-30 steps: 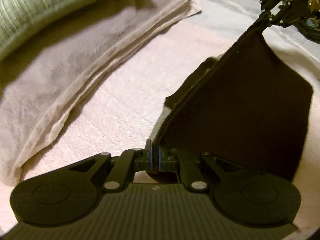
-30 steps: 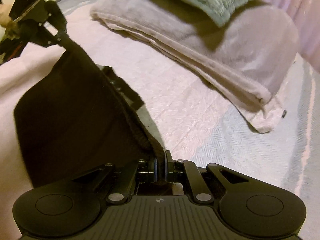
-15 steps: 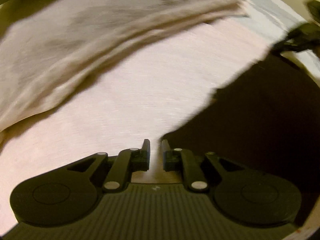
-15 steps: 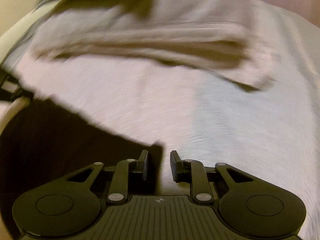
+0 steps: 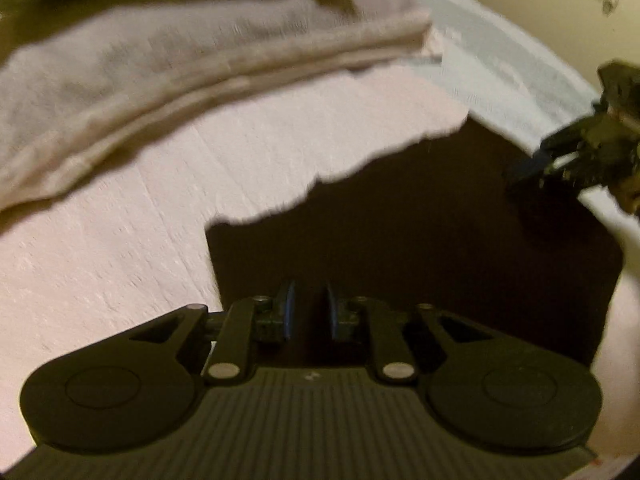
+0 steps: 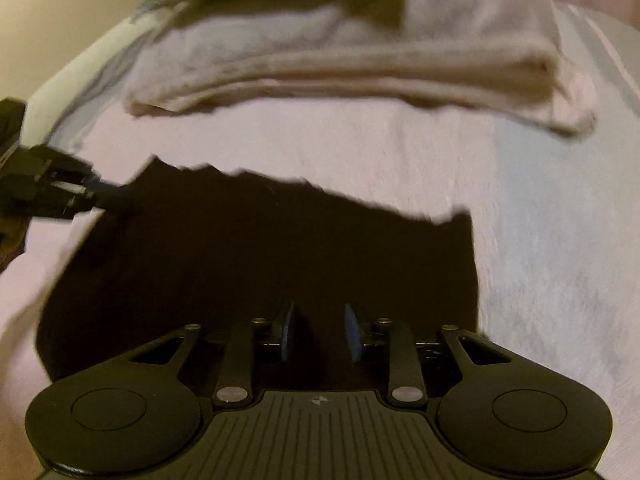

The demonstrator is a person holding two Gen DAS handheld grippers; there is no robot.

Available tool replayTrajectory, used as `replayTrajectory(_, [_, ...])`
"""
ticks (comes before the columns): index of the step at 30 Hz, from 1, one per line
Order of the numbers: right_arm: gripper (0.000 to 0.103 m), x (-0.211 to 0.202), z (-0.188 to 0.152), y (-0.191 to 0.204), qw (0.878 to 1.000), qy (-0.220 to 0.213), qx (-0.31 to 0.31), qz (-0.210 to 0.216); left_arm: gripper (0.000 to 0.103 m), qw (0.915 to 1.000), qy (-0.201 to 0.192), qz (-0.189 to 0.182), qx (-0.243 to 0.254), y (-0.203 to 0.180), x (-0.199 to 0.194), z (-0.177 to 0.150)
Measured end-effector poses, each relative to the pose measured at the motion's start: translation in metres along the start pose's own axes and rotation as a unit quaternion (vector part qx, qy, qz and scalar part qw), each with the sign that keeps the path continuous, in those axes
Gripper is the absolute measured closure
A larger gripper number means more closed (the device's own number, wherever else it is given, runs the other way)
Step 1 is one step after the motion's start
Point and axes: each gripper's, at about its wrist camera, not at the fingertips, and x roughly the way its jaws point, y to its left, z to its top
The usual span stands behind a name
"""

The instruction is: Fold large clothes

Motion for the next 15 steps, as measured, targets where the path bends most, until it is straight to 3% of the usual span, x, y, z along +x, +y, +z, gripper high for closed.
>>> replayTrajectory(4, [0.078,-0.01,-0.009,-0.027,1.0,-0.01,0.029,0.002,0.09,0.9993,-0.006,0.013,-0.035,0.018,0.006,-0.012])
replayTrajectory(8, [0.078,-0.032,-0.016,-0.039,0.998,-0.003,0.04,-0.047,0.09,0.9973,0.009,0.048,-0.055,0.028,-0.009,-0.017])
replayTrajectory(11, [0.075,-0.053,-0.017,-0.022,0.996,0.0,0.028,-0.09,0.085,0.9956,0.026,0.071,-0.056,0.025,-0.024,-0.016])
replayTrajectory(15, [0.06,-0.082,-0.019,0.018,0.997,-0.019,-0.002,-0.077,0.085,0.9942,0.04,0.091,-0.041,0.006,-0.05,-0.015])
